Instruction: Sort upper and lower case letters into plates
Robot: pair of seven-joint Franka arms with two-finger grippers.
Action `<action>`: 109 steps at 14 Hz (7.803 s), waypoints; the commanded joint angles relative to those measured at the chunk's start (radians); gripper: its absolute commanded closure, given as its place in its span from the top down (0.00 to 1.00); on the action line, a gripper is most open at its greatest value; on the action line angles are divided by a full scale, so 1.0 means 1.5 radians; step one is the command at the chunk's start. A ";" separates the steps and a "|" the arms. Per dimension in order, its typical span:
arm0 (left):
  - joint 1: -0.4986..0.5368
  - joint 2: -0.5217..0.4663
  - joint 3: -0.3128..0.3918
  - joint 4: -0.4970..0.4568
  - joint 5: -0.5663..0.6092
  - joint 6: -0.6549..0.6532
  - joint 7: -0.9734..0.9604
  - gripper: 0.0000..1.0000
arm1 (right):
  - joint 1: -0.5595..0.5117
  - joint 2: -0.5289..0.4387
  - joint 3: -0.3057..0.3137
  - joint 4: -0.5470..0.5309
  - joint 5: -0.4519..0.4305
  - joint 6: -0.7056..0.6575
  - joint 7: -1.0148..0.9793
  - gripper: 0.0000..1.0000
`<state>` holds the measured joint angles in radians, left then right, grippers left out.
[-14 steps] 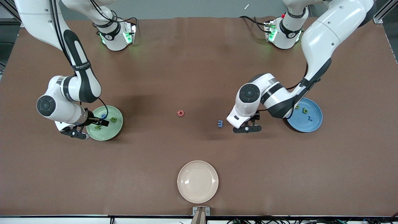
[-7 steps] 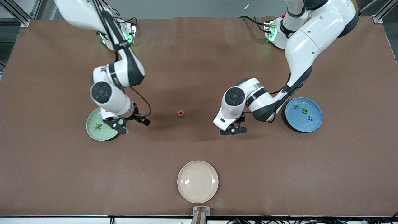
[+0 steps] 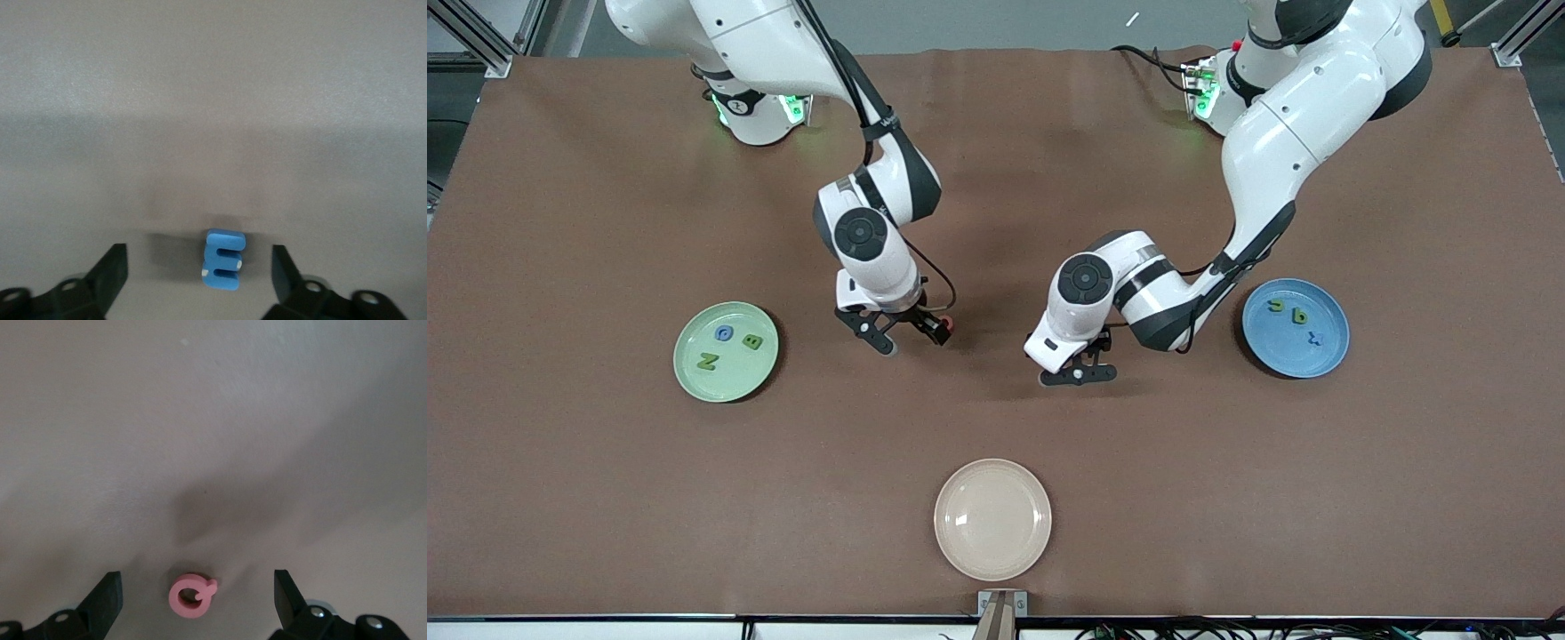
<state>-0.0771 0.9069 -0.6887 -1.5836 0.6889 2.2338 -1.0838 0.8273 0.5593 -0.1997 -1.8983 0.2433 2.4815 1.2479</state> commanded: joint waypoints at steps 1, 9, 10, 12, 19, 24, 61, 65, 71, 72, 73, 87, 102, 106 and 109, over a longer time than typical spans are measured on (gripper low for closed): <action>-0.007 0.008 0.005 0.015 -0.005 0.001 0.018 0.74 | 0.007 0.029 -0.009 0.032 0.011 -0.007 0.111 1.00; -0.010 0.022 0.005 0.015 -0.002 0.003 0.033 0.59 | 0.026 0.058 -0.007 0.033 0.016 0.002 0.177 0.81; -0.010 0.022 0.004 0.015 -0.002 0.004 0.037 0.55 | 0.029 0.058 -0.007 0.033 0.017 0.001 0.182 0.78; -0.011 0.023 0.005 0.015 -0.002 0.005 0.040 0.41 | 0.031 0.058 -0.005 0.034 0.025 0.001 0.198 0.78; 0.004 0.011 0.004 0.014 0.003 -0.003 0.060 0.01 | 0.044 0.058 0.003 0.040 0.039 -0.003 0.203 0.65; 0.126 -0.049 -0.078 -0.023 -0.005 -0.105 0.167 0.01 | 0.038 0.068 0.002 0.042 0.035 0.004 0.196 0.65; 0.710 -0.045 -0.279 -0.279 0.189 -0.134 0.547 1.00 | -0.323 -0.110 -0.080 -0.154 0.028 -0.057 -0.569 0.00; 0.711 -0.046 -0.293 -0.269 0.180 -0.144 0.545 1.00 | -0.322 -0.079 -0.079 -0.152 0.030 -0.022 -0.568 0.00; 0.705 -0.048 -0.321 -0.211 0.123 -0.224 0.558 1.00 | -0.316 -0.057 -0.077 -0.142 0.037 -0.008 -0.559 0.04; 0.692 -0.055 -0.321 -0.201 0.101 -0.227 0.564 1.00 | -0.315 -0.055 -0.077 -0.142 0.037 -0.009 -0.559 0.18; 0.681 -0.077 -0.316 -0.197 0.064 -0.227 0.578 1.00 | -0.314 -0.055 -0.077 -0.141 0.037 -0.012 -0.559 0.48; -0.106 -0.287 0.497 -0.083 -0.504 -0.225 0.770 1.00 | -0.285 -0.191 -0.076 -0.110 -0.102 -0.271 -0.646 1.00; 0.023 -0.522 0.509 -0.138 -0.506 -0.269 0.868 1.00 | -0.360 -0.302 -0.092 0.212 -0.178 -0.644 -0.862 1.00; 0.028 -0.549 0.503 -0.094 -0.503 -0.270 0.787 1.00 | -0.403 -0.253 -0.092 0.286 -0.105 -0.645 -0.863 1.00; 0.028 -0.570 0.491 -0.080 -0.498 -0.295 0.751 1.00 | -0.432 -0.253 -0.091 0.304 -0.084 -0.645 -0.864 1.00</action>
<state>-0.0347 0.0766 0.0566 -1.7200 -0.0536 1.8237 0.0744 0.2203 0.1714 -0.3463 -1.4840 0.0866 1.5340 -0.0337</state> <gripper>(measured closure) 0.000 0.000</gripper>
